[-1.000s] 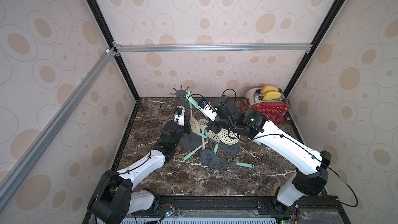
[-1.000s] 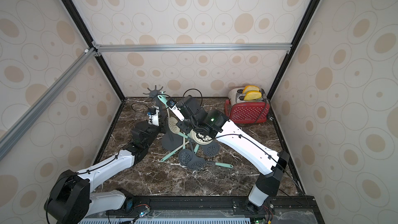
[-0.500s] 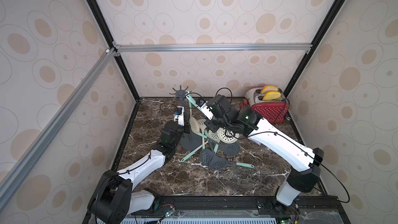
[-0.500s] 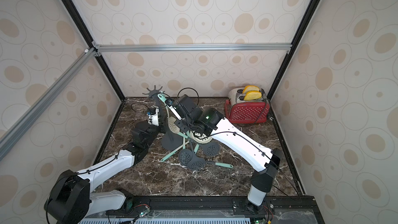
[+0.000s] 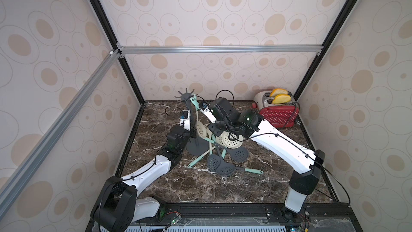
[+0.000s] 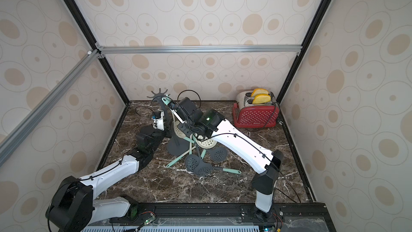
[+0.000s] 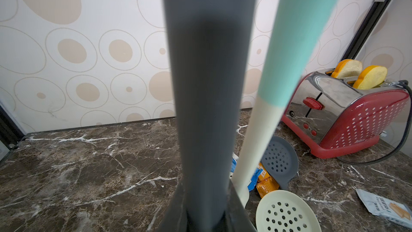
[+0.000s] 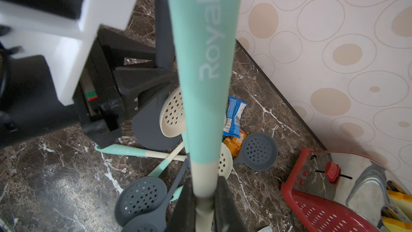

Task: Hang the skimmer on the kitchen utensil rack
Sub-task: Hang the skimmer on the rack.

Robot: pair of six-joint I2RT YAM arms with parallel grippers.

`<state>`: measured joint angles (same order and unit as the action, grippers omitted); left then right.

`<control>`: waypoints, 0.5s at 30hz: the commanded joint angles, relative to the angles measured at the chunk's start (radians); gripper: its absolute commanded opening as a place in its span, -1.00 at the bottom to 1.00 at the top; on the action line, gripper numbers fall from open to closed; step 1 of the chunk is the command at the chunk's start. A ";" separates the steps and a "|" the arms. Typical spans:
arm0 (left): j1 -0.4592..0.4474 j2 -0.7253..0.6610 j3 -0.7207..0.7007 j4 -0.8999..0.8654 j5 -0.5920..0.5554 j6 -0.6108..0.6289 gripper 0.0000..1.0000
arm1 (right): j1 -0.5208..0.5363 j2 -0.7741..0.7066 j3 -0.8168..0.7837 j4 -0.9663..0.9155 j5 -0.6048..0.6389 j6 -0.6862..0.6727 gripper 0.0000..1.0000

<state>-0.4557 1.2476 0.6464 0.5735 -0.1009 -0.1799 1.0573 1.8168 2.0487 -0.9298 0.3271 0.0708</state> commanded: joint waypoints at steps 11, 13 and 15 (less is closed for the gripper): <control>0.028 -0.156 -0.038 -0.106 0.081 0.068 0.52 | -0.003 -0.250 -0.139 0.141 -0.215 -0.013 0.14; 0.060 -0.186 -0.049 -0.122 0.158 0.060 0.54 | -0.004 -0.314 -0.195 0.161 -0.228 -0.012 0.20; 0.110 -0.205 -0.056 -0.131 0.248 0.042 0.52 | -0.013 -0.383 -0.271 0.195 -0.256 -0.004 0.23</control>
<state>-0.3908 1.0706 0.5945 0.4774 0.0139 -0.1337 1.0523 1.5082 1.8492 -0.7876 0.1276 0.0635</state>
